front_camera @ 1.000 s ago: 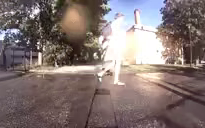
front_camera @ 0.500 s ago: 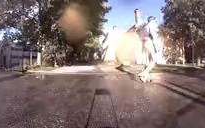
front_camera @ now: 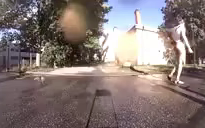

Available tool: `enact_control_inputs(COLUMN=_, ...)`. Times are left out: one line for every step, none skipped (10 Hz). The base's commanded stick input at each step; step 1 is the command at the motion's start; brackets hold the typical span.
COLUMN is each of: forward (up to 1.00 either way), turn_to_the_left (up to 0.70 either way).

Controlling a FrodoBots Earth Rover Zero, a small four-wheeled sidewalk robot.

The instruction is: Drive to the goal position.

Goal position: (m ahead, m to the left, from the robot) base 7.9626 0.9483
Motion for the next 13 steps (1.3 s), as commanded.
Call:
enact_control_inputs(forward=0.5, turn_to_the_left=0.0)
enact_control_inputs(forward=0.5, turn_to_the_left=0.0)
enact_control_inputs(forward=0.5, turn_to_the_left=-0.5)
enact_control_inputs(forward=0.5, turn_to_the_left=-0.5)
enact_control_inputs(forward=0.5, turn_to_the_left=-0.5)
enact_control_inputs(forward=0.5, turn_to_the_left=-0.5)
enact_control_inputs(forward=0.5, turn_to_the_left=-0.5)
enact_control_inputs(forward=0.5, turn_to_the_left=-0.17)
enact_control_inputs(forward=0.5, turn_to_the_left=0.0)
enact_control_inputs(forward=0.5, turn_to_the_left=0.0)
enact_control_inputs(forward=0.5, turn_to_the_left=0.0)
enact_control_inputs(forward=0.5, turn_to_the_left=0.0)
enact_control_inputs(forward=0.5, turn_to_the_left=0.0)
